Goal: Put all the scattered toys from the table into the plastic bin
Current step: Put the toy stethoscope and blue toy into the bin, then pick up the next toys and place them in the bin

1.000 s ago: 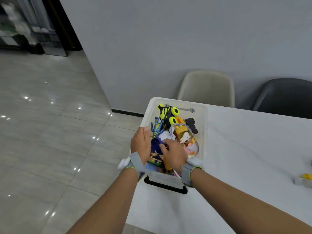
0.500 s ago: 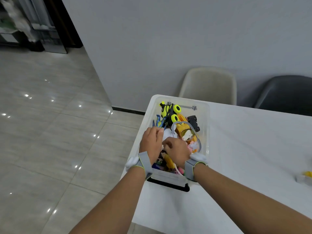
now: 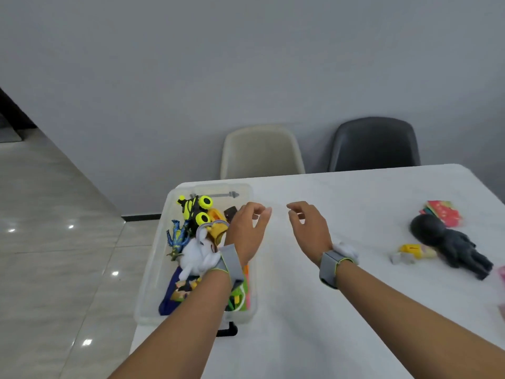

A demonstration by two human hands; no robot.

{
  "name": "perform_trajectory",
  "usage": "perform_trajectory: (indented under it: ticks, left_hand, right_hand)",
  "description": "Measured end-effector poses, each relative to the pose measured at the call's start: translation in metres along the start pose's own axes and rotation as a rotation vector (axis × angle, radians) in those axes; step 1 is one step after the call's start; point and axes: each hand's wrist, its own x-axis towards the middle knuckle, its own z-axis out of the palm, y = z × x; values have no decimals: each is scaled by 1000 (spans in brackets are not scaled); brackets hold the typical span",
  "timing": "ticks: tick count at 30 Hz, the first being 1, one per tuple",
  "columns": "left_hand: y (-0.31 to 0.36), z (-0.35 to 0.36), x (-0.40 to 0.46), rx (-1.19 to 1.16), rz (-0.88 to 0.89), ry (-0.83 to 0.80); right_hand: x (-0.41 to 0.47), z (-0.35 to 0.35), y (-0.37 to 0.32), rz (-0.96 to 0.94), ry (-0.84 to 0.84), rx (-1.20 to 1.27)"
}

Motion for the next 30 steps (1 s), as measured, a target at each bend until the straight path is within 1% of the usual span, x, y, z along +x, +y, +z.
perform_trajectory:
  ticks: [1,2,4,6,12,13,17,18,22,24,26,30]
  left_hand:
    - [0,1,1,-8,0,-9]
    - [14,21,6,-12,12,-31]
    - [19,36,9,-20,5,-46]
    - [41,76,13,-32,12,-111]
    - [92,178,10,-2,22,-347]
    - [92,181,6,11,21,-382]
    - [115,264,2,137,71,-591]
    - [115,268,1,150,71,-617]
    - [124,337,-2,265,91,-745]
    - [128,364,-1,334,114,-777]
    - [132,389,2,380,154,-788]
    - [138,431,15,457,294,-778]
  right_hand:
    - [-1,-4,4,11,4,-3]
    - [2,-25,20,33,22,-11]
    - [3,-41,38,61,27,-13]
    - [6,-78,71,122,73,-17]
    - [7,-154,164,247,164,-69]
    - [5,-155,170,249,156,-85]
    - [-3,-203,245,385,193,-101]
    - [-6,-205,249,391,191,-116]
    - [-8,-239,301,526,156,-249]
    - [-3,-254,320,555,136,-338]
    - [4,-269,338,534,133,-421]
    - [34,-291,372,536,77,-589]
